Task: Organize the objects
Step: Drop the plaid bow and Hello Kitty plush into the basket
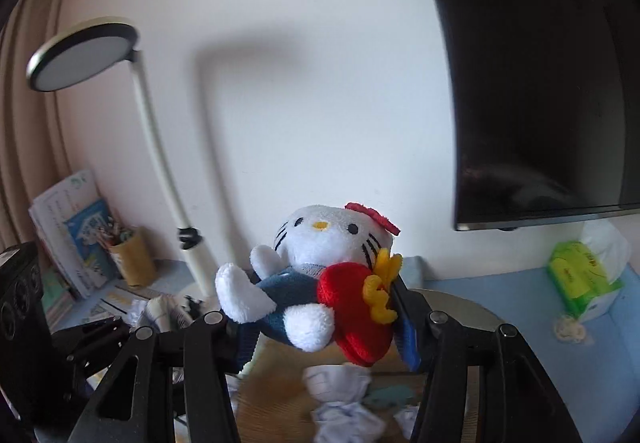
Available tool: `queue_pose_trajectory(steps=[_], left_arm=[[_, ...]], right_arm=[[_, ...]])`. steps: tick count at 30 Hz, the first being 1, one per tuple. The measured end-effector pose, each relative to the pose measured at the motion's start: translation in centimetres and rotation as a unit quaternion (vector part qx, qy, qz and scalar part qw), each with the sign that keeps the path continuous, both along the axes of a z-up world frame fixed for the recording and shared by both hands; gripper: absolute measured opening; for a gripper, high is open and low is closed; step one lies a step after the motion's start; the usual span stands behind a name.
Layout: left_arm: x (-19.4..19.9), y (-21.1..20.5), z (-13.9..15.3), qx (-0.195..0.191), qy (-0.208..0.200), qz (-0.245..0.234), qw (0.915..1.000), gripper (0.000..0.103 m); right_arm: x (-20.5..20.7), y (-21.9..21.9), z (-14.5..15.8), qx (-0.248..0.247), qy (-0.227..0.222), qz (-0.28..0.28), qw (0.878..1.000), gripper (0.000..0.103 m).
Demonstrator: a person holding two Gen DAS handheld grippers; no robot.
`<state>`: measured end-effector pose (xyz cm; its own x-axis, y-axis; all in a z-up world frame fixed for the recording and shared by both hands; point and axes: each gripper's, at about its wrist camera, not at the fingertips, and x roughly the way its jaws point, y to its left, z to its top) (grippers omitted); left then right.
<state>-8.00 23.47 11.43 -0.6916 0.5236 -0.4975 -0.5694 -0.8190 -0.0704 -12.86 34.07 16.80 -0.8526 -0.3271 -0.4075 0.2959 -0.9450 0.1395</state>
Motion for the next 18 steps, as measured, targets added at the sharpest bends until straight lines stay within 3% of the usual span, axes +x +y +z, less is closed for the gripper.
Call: queue_pose_trajectory(steps=[6, 8, 9, 10, 11, 14, 18], left_arm=[[-1.0, 1.6, -1.9, -0.001, -0.026, -0.014, 0.9996, 0.047], [-1.2, 1.9, -2.2, 0.0, -0.029, -0.018, 0.9994, 0.048], [-1.5, 2.2, -2.3, 0.0, -0.034, -0.022, 0.9992, 0.06], [-1.6, 2.4, -2.4, 0.0, -0.042, -0.023, 0.9989, 0.074], [-2.1, 2.8, -3.0, -0.004, -0.074, -0.031, 0.9968, 0.101], [-3.4, 3.2, -4.3, 0.009, -0.151, -0.051, 0.9873, 0.102], [-3.1, 2.0, -4.1, 0.029, -0.149, -0.042, 0.9876, 0.102]], right_arm=[[-2.2, 1.6, -2.3, 0.011, -0.031, -0.014, 0.999, 0.054], [-2.5, 2.0, -2.7, 0.013, -0.035, -0.021, 0.999, 0.06], [-2.6, 2.3, -2.9, 0.014, -0.038, -0.028, 0.999, 0.078], [-2.8, 2.8, -3.1, 0.015, -0.047, -0.037, 0.998, 0.103], [-3.1, 3.1, -3.3, 0.016, -0.059, -0.045, 0.997, 0.103], [-3.9, 4.0, -3.1, 0.023, -0.083, -0.098, 0.992, 0.103], [-3.1, 5.3, -2.4, -0.012, -0.086, -0.1, 0.991, 0.103]])
